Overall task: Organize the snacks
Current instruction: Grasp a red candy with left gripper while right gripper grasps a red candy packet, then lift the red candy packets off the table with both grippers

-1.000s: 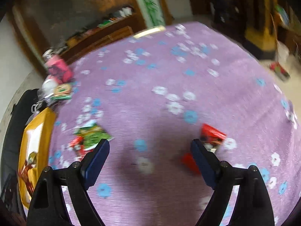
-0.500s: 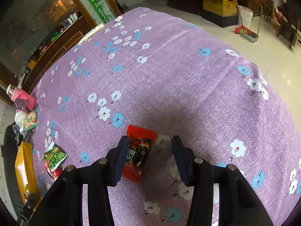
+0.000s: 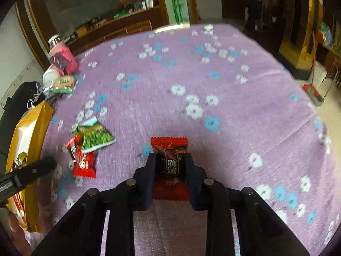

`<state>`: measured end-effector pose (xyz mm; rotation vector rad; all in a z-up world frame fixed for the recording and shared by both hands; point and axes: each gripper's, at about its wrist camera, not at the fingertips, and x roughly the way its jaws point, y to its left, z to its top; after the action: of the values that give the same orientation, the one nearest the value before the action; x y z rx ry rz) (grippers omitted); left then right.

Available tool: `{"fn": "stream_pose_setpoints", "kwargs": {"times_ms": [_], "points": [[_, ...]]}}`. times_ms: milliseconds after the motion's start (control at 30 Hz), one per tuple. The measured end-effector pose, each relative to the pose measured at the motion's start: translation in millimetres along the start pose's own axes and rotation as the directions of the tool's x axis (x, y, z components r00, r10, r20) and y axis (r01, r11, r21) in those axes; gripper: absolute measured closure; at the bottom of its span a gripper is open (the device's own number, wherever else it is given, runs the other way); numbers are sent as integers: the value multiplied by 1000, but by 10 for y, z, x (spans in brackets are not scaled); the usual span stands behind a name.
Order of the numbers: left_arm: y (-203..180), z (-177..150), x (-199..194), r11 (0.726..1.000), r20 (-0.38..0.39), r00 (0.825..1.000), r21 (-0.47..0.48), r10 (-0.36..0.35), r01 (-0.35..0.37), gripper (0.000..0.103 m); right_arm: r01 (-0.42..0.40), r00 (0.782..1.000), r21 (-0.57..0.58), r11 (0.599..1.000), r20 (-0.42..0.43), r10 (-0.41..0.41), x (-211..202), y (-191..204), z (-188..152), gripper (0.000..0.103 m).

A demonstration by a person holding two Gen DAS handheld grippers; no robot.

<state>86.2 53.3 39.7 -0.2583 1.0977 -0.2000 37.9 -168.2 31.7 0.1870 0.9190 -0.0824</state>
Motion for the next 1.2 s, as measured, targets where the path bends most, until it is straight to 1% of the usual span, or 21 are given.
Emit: {"fn": "stream_pose_setpoints", "kwargs": {"times_ms": [33, 100, 200, 300, 333, 367, 400, 433, 467, 500, 533, 633, 700, 767, 867, 933, 1033, 1067, 1100, 1200], "points": [[-16, 20, 43, 1000, -9, 1000, -8, -12, 12, 62, 2, 1000, 6, 1000, -1, -2, 3, -17, 4, 78], [-59, 67, 128, 999, -18, 1000, -25, -23, 23, 65, -13, 1000, 23, 1000, -15, 13, 14, -56, 11, 78], [-98, 141, 225, 999, 3, 1000, -48, -12, 12, 65, -19, 1000, 28, 999, -10, 19, 69, -66, 82, 78], [-133, 187, 370, 999, -7, 1000, -52, -7, 7, 65, -21, 1000, 27, 999, -3, 21, 64, -63, 101, 78], [-145, 205, 451, 999, -16, 1000, -45, 4, -5, 65, -23, 1000, 27, 999, -3, 23, 54, -59, 91, 78], [-157, 209, 481, 999, -8, 1000, -37, 11, -11, 65, -23, 1000, 28, 999, -3, 23, 51, -62, 89, 78], [-196, 219, 477, 999, 21, 999, -15, 31, -30, 66, -22, 1000, 29, 999, -4, 22, 51, -63, 88, 78], [-229, 215, 480, 999, 32, 998, 13, 48, -48, 67, -23, 1000, 29, 999, -5, 24, 50, -62, 87, 78], [-243, 204, 482, 998, 35, 998, 32, 57, -59, 70, -25, 1000, 28, 999, -6, 25, 48, -62, 85, 78], [-252, 176, 474, 996, 42, 997, 59, 70, -73, 79, -26, 1000, 29, 999, -6, 26, 46, -63, 83, 78], [-245, 142, 455, 994, 46, 996, 78, 72, -75, 80, -27, 1000, 30, 999, -6, 27, 43, -66, 80, 78], [-156, 4, 351, 993, 46, 996, 83, 78, -82, 80, -37, 999, 31, 999, -1, 37, 22, -61, 77, 78], [-131, -130, 255, 990, 52, 995, 105, 84, -90, 81, -49, 999, 27, 998, 6, 49, 2, -44, 75, 78], [-135, -258, 144, 987, 81, 995, 139, 65, -76, 81, -71, 997, 13, 997, 15, 71, -26, 3, 66, 78], [-172, -402, -12, 980, 166, 985, 180, 55, -85, 81, -105, 994, -20, 994, 31, 106, -58, 95, 40, 78], [-192, -435, -81, 975, 233, 970, 194, 63, -110, 81, -119, 992, -43, 992, 44, 121, -77, 145, 28, 78], [-182, -419, -121, 970, 292, 954, 203, 69, -132, 80, -144, 987, -73, 987, 66, 149, -111, 213, 15, 78], [-185, -426, -121, 965, 311, 947, 213, 84, -156, 80, -157, 984, -84, 984, 74, 163, -125, 237, 11, 78], [-189, -426, -114, 961, 318, 944, 217, 94, -169, 80, -166, 981, -91, 982, 81, 174, -141, 255, 3, 78], [-210, -444, -88, 954, 307, 948, 250, 85, -166, 80, -174, 976, -125, 977, 108, 188, -194, 333, -23, 78]]}}
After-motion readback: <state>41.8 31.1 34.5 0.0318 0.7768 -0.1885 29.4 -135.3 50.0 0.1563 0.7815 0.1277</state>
